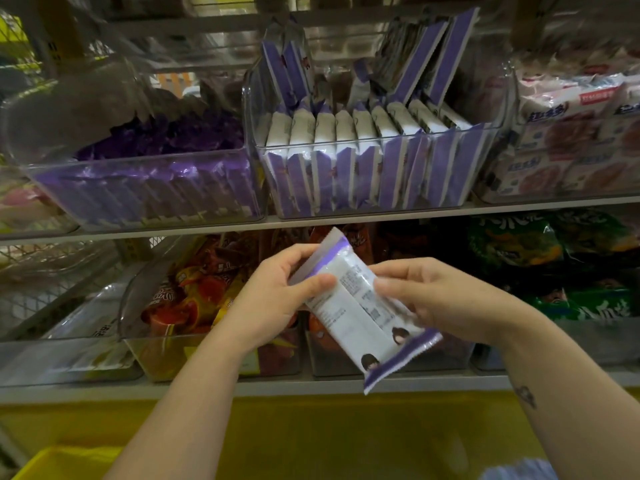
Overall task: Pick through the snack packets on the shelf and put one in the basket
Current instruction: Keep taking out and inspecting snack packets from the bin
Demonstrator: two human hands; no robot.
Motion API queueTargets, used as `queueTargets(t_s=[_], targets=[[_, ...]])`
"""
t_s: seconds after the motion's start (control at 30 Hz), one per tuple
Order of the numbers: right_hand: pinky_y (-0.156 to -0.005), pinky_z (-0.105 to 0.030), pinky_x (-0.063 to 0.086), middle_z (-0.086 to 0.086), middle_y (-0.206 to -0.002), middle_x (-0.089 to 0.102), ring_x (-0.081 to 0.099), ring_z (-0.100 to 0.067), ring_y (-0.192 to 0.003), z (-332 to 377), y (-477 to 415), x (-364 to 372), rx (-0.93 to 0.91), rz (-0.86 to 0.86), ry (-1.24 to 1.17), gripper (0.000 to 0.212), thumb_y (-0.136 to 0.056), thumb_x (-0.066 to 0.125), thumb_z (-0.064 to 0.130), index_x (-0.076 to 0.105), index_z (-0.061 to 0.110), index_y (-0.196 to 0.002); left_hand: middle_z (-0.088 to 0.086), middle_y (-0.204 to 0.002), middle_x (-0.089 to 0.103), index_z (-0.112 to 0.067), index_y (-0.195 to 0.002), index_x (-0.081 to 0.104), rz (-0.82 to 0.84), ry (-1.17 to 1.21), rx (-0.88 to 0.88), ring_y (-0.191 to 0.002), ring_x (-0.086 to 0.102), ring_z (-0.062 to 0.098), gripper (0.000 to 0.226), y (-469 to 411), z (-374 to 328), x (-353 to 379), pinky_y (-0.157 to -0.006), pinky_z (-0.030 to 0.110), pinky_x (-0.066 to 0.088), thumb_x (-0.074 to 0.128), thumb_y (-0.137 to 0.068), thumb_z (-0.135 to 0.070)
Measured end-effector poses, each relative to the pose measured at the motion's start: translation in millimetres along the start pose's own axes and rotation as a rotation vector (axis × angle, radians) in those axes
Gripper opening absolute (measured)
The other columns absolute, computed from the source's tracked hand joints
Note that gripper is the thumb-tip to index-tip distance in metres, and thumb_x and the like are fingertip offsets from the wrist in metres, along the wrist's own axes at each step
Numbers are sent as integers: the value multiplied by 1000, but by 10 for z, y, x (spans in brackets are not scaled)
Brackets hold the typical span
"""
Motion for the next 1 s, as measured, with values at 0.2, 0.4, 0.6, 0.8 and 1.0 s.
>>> queueTargets(t_s=[0.2,0.4,0.6,0.8,1.0], targets=[[-72,-34,62,-8,-98,76,74,-27,-90,84,-28,11,-57,-183,-27,40,-73,68,36,64,14,-107,-24,-119,54,-40,-126,50,-330,-239,109,-106,53,-12,47,-2,-135,141,-75,4,47,72,-85,-37],[-56,-26,59,-1,-84,77,75,-19,-75,195,52,-35,-156,-428,57,27,-74,72,29,65,16,-96,-19,-131,43,-51,-143,22,-104,-168,-89,-103,64,3,86,42,-152,373,-69,16,56,76,-78,-41],[-68,-34,62,4,-88,75,73,-8,-76,163,13,4,-113,-534,291,16,-82,74,31,64,24,-93,-38,-104,44,-63,-141,-2,80,-69,-222,-85,71,3,107,100,-114,519,-56,17,53,70,-66,-37],[-69,-36,62,5,-91,74,73,-6,-77,156,12,35,-110,-477,344,20,-79,76,34,63,27,-92,-29,-108,50,-54,-147,-5,-16,-54,-228,-78,70,-3,111,53,-6,497,-64,28,60,73,-70,-35],[-69,-35,62,7,-90,75,73,-6,-78,180,38,32,-116,-429,354,23,-79,75,38,63,27,-94,-12,-115,66,-43,-143,32,-65,60,-255,-95,72,14,78,4,72,417,-79,38,60,69,-75,-32]])
Point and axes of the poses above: each hand's wrist, its own y-axis away from the middle knuckle, its own x-axis out of the palm, z = x × y, the point moved 3 cm from there along -y, towards the middle knuckle
